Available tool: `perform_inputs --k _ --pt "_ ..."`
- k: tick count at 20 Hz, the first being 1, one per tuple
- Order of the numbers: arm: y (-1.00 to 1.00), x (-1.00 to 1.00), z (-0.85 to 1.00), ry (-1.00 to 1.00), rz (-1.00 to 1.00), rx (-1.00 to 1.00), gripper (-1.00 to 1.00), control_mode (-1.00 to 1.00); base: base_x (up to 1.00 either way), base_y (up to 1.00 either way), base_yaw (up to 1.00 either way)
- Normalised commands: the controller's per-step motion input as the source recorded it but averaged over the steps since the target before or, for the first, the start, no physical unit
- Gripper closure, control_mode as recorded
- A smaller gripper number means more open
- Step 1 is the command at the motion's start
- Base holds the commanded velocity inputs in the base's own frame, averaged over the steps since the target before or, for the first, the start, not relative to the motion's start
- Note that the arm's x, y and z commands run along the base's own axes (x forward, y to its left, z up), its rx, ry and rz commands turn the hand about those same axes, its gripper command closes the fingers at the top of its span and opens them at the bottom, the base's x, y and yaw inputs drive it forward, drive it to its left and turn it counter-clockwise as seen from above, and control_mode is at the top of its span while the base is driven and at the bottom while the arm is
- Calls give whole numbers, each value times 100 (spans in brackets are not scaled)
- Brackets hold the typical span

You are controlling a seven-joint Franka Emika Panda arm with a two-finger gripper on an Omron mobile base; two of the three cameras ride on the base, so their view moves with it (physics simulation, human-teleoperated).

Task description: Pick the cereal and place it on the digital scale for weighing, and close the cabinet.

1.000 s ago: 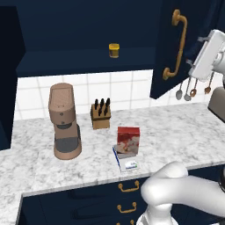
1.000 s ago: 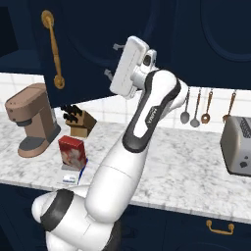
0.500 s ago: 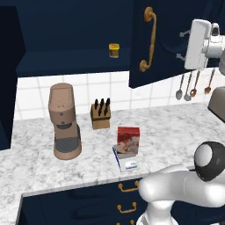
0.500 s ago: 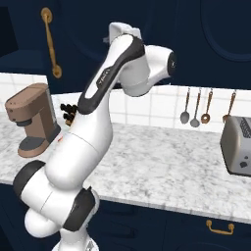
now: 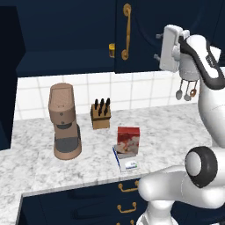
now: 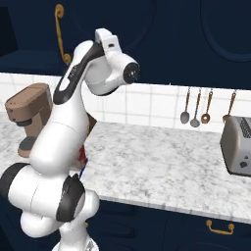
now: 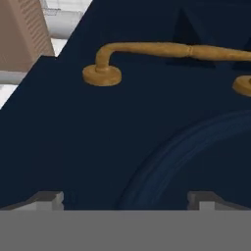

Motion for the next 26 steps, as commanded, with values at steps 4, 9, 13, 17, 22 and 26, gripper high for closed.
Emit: perform_inputs --k 4,9,13,17,22,26 --pt "98 97 -9 -2 -36 -6 -100 -100 0 0 0" --pt "34 57 -13 -18 -31 -1 -100 -100 0 0 0" --pt "-15 -93 27 -4 0 5 -100 -100 0 0 0" --pt "-16 -98 73 0 0 0 -100 -100 0 0 0" --pt "-16 -100 68 19 2 0 -100 -100 0 0 0" --pt "-15 -100 32 30 14 -4 -100 -100 0 0 0"
